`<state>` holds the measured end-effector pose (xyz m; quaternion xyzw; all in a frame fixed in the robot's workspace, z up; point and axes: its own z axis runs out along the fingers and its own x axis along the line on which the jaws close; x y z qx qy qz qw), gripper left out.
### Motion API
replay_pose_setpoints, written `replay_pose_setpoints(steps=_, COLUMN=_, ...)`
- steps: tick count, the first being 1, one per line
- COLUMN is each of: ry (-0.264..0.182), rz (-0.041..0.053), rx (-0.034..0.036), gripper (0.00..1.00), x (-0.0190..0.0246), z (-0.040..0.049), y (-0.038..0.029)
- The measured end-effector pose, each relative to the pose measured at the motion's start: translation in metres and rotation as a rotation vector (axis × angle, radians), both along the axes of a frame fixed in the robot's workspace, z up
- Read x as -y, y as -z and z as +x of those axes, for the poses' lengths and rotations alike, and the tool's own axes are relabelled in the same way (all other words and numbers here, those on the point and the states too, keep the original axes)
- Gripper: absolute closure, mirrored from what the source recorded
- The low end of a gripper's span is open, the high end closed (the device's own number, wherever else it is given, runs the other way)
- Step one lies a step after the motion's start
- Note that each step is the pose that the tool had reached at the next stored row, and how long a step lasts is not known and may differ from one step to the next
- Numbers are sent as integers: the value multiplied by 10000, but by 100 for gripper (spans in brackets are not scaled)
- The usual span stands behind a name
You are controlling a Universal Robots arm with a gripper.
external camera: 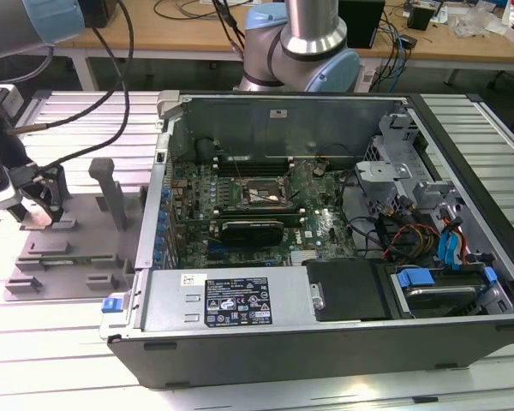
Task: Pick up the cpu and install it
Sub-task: 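Pick up the cpu and move it towards the insertion slot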
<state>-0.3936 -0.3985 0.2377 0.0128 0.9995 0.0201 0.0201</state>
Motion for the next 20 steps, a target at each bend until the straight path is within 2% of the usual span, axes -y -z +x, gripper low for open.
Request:
replay_pose_setpoints(steps=3, ry=0, rz=-1, rx=-1, gripper=45, x=0, z=0, y=-94)
replay_pose_setpoints(steps=20, ry=0, rz=1, rx=0, gripper=45, x=0, z=0, y=-419)
